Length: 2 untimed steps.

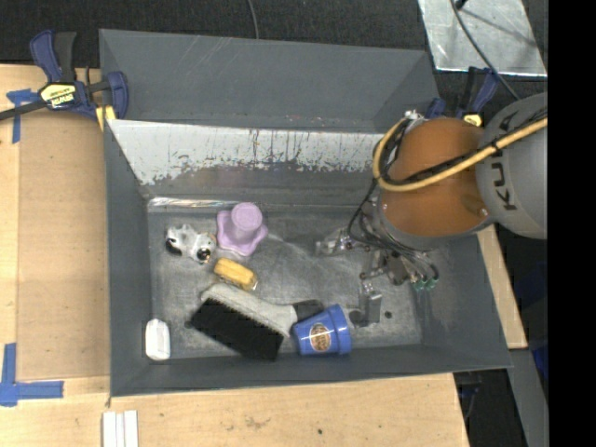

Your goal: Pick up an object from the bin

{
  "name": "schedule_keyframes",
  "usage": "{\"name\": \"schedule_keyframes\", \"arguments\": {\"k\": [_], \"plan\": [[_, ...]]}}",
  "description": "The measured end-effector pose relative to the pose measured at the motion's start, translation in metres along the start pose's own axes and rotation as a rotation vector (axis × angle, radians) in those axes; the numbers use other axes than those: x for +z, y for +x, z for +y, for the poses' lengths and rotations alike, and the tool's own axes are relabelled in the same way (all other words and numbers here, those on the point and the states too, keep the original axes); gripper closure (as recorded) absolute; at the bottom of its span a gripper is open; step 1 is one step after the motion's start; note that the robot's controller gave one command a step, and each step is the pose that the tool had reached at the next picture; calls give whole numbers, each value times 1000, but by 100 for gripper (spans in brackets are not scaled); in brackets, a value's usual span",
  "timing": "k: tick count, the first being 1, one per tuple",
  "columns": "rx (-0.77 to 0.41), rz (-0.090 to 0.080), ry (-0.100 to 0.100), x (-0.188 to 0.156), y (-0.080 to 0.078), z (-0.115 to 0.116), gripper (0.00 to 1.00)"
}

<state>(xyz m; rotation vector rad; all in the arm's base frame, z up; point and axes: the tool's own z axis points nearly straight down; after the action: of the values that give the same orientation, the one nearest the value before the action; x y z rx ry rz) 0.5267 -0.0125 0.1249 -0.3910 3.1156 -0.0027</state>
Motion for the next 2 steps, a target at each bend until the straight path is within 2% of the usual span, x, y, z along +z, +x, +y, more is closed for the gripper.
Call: {"name": "schedule_keyframes", "arguments": {"k": [1, 2], "plan": [[15, -11, 2, 35, 13, 27, 100], [14, -5, -1, 37, 15, 28, 0]]}}
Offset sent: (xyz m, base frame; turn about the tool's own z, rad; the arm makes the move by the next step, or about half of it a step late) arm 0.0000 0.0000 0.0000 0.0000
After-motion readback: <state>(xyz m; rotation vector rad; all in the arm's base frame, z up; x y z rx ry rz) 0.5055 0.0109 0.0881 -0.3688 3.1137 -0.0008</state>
